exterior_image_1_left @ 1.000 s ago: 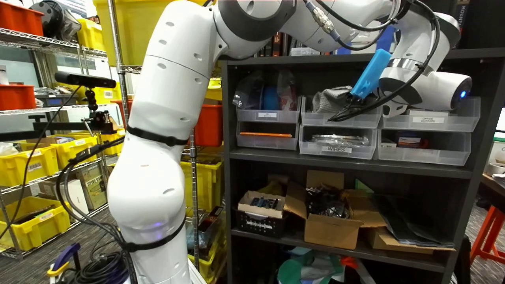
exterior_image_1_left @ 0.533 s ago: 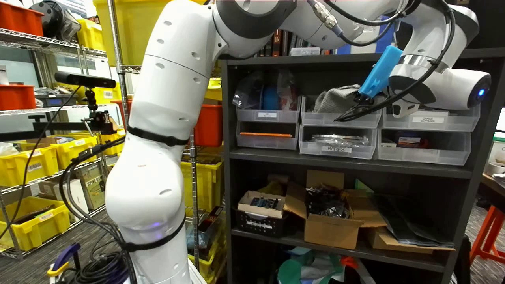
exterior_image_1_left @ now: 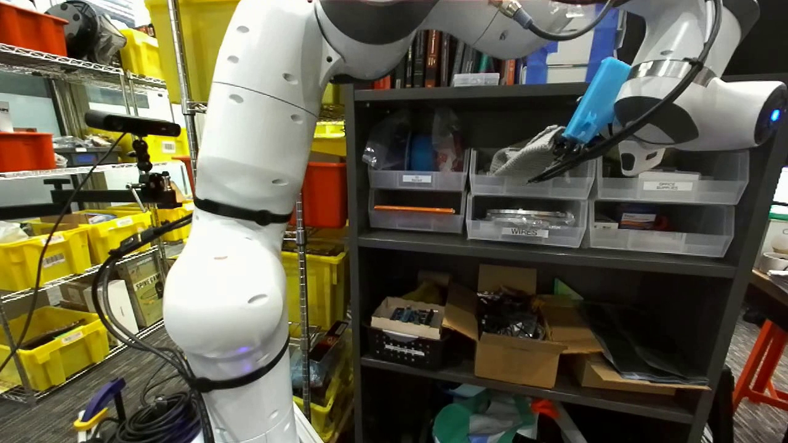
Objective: Put the grey towel in the middle top transparent tray
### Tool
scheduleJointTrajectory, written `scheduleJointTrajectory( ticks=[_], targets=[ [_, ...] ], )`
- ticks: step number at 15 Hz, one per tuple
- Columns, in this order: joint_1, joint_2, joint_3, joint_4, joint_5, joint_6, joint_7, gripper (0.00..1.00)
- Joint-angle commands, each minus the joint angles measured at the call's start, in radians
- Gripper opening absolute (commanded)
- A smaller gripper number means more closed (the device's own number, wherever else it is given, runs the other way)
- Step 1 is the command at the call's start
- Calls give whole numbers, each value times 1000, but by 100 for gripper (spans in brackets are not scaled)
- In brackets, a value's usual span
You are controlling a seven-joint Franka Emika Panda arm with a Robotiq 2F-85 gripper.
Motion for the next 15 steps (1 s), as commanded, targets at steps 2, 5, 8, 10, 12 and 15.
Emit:
scheduleJointTrajectory(
  ticks=[2, 5, 8, 10, 12, 15],
  targets=[
    [49, -130, -5, -94, -148, 79, 7, 53],
    [70, -190, 0, -131, -212, 121, 7, 30],
    [87, -243, 9, -164, -262, 165, 11, 8],
    [100, -278, 18, -185, -290, 202, 14, 0],
    [114, -305, 30, -199, -310, 234, 21, 0],
    [136, -331, 54, -210, -336, 283, 28, 0]
  ],
)
